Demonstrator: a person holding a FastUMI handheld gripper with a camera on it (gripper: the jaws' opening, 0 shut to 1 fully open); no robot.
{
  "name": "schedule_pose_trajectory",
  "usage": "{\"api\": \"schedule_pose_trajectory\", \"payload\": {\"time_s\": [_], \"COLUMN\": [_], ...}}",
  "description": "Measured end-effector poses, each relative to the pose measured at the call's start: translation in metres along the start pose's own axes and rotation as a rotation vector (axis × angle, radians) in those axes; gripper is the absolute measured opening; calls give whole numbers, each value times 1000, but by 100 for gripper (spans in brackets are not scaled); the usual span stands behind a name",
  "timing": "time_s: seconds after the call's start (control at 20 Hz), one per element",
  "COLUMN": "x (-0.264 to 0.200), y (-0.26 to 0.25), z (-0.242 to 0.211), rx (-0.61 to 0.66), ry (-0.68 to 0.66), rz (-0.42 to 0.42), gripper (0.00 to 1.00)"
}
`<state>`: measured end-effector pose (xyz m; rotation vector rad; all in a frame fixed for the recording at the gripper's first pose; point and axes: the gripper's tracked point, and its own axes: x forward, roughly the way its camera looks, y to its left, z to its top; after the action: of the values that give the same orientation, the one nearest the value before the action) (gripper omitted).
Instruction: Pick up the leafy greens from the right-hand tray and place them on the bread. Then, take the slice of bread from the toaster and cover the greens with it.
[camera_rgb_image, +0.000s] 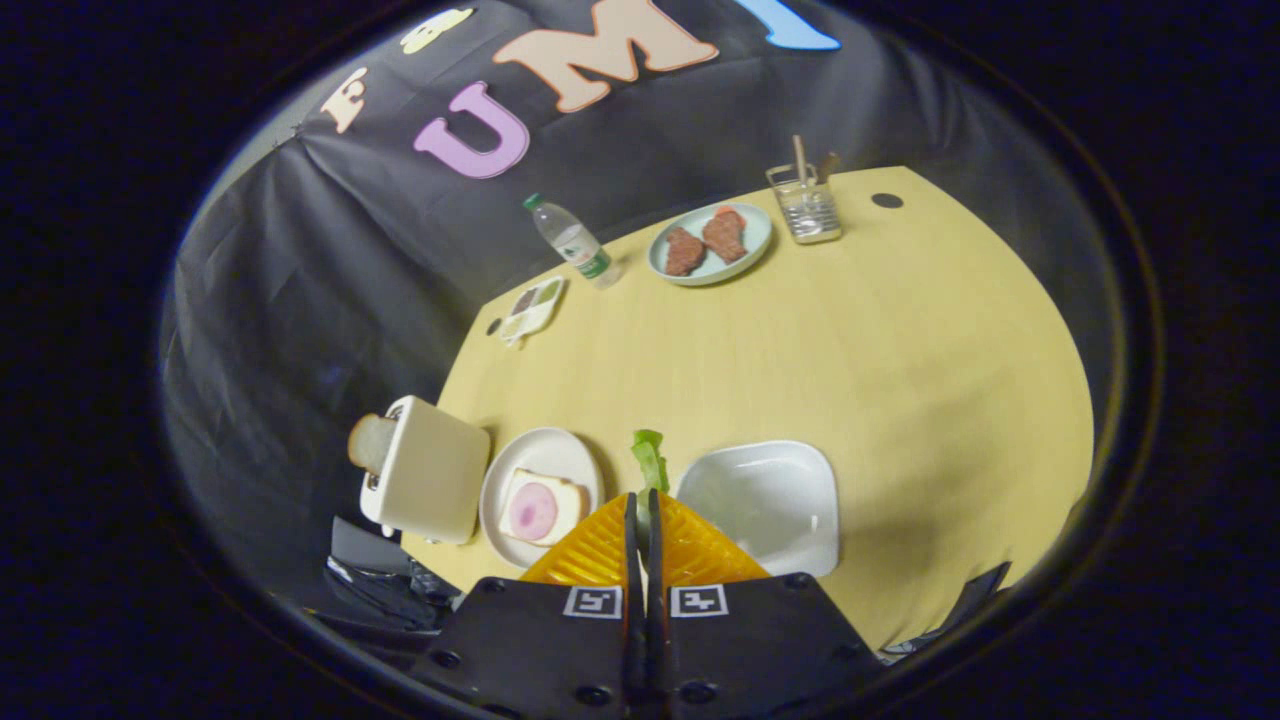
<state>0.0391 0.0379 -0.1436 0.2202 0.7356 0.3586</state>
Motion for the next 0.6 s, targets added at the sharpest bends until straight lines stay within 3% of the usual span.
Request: {"api": "schedule_pose_trajectory", "payload": {"time_s": [0.25, 0.6], "x": [15, 56], "y": [79, 168], "z": [-2, -23], "rx": [4, 9], "ry": [2, 35], "rz": [150, 278], "gripper": [4, 4]}}
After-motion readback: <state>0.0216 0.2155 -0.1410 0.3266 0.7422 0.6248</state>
